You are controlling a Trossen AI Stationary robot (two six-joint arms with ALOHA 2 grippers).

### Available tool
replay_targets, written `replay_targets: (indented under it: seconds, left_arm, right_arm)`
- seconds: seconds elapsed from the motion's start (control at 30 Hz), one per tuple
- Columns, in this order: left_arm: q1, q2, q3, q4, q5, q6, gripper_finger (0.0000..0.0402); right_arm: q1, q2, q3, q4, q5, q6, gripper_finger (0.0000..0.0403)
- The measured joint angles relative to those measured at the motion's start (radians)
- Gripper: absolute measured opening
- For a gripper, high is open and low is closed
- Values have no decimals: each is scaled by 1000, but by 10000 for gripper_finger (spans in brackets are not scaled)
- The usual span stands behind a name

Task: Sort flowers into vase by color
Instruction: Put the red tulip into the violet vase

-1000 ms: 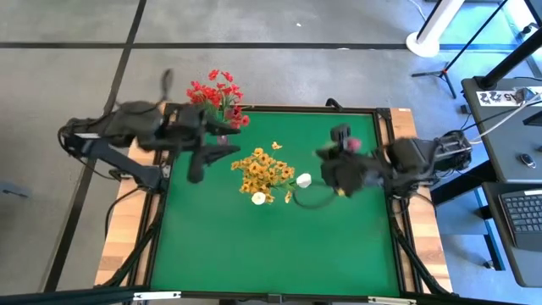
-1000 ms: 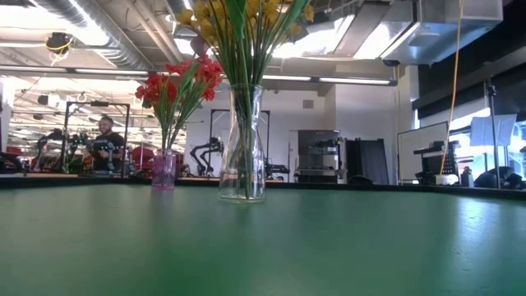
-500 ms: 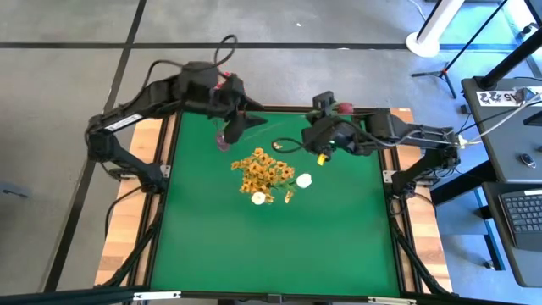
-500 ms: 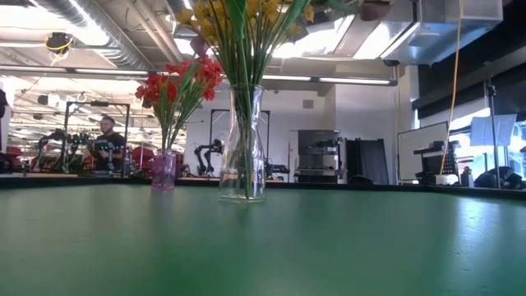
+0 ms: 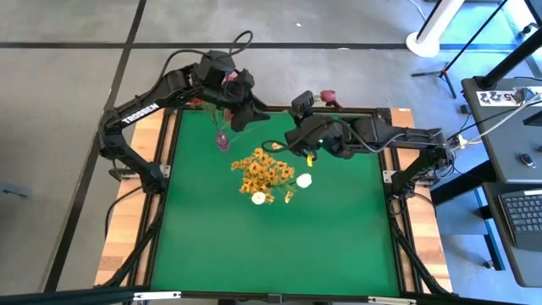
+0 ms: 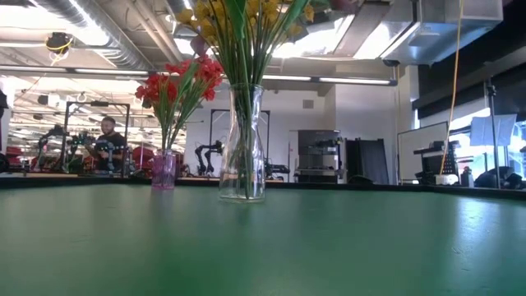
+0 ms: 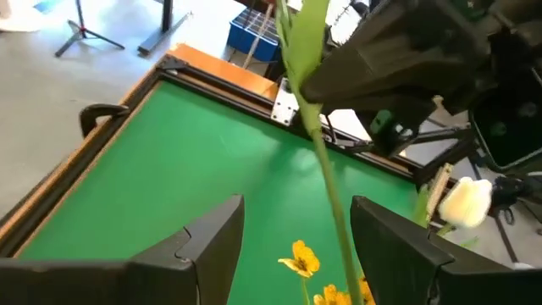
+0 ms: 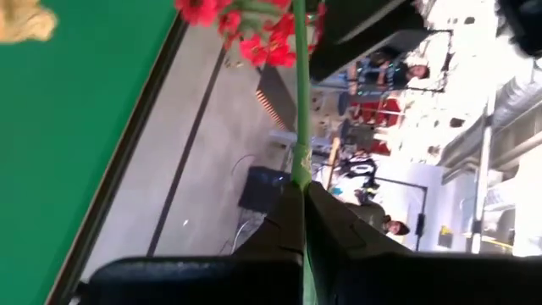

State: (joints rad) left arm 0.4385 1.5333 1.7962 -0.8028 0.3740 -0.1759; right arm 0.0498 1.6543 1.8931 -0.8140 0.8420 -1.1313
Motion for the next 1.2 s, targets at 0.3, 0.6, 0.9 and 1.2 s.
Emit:
replay_targets:
  seconds: [0.3, 0.6, 0.9, 1.2]
  left_arm:
    - [-14, 0, 0, -24, 14, 39, 210]
    - [-49, 0, 0, -42, -54, 77, 150]
    - [-49, 0, 0, -42, -47, 55, 108]
    - [-49, 0, 0, -43, -40, 51, 108]
  right_arm:
    - [-6, 2, 0, 61, -30, -56, 0]
    - [-11, 2, 0, 57, -49, -53, 0]
    - [-11, 2, 0, 47, -117, -27, 0]
    - [-11, 18, 0, 19, -128, -24, 0]
